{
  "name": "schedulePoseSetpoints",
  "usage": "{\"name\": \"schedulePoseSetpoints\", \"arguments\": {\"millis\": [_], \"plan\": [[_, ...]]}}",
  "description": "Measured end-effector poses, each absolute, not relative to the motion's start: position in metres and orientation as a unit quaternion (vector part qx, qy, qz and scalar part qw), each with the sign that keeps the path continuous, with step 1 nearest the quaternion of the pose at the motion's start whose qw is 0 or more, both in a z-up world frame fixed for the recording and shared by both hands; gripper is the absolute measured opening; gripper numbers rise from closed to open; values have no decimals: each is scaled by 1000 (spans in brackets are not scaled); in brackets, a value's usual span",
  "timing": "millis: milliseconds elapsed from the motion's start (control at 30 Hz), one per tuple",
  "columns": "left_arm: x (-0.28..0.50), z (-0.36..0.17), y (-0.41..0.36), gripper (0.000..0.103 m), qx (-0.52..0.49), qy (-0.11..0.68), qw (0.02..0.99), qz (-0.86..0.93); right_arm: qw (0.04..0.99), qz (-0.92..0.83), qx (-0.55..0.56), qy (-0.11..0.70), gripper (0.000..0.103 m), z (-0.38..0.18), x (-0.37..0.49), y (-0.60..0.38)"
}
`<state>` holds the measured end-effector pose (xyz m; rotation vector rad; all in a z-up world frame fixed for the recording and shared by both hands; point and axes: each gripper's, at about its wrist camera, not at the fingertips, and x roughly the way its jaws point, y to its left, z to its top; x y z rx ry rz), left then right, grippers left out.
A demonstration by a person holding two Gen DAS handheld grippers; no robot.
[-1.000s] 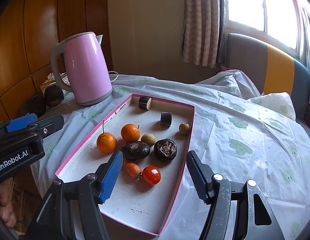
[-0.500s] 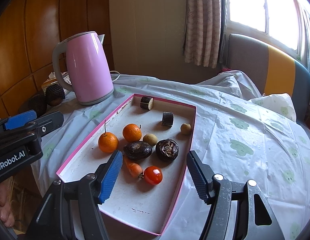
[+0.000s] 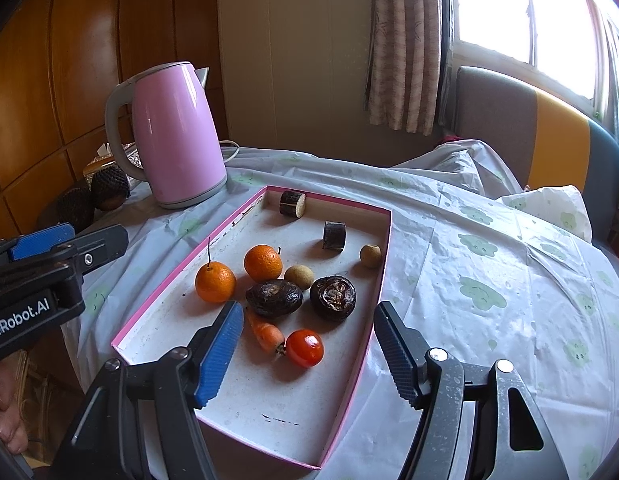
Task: Organize fruits
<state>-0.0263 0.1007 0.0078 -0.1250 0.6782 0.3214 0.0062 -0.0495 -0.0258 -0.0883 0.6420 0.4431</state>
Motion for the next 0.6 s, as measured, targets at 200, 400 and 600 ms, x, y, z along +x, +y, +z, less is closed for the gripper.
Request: {"name": "schedulePoseSetpoints", "arguments": {"millis": [200, 400, 600], "plan": [[-26, 8, 100, 67, -61, 332, 929, 155, 924, 215, -44, 314, 69, -28, 7, -51], [-26, 7, 100, 67, -57, 329, 930, 156, 924, 214, -46, 314, 70, -28, 7, -51], [-26, 7, 99, 58, -54, 322, 933, 151, 923, 213, -45, 318, 70, -31, 8, -53]]}}
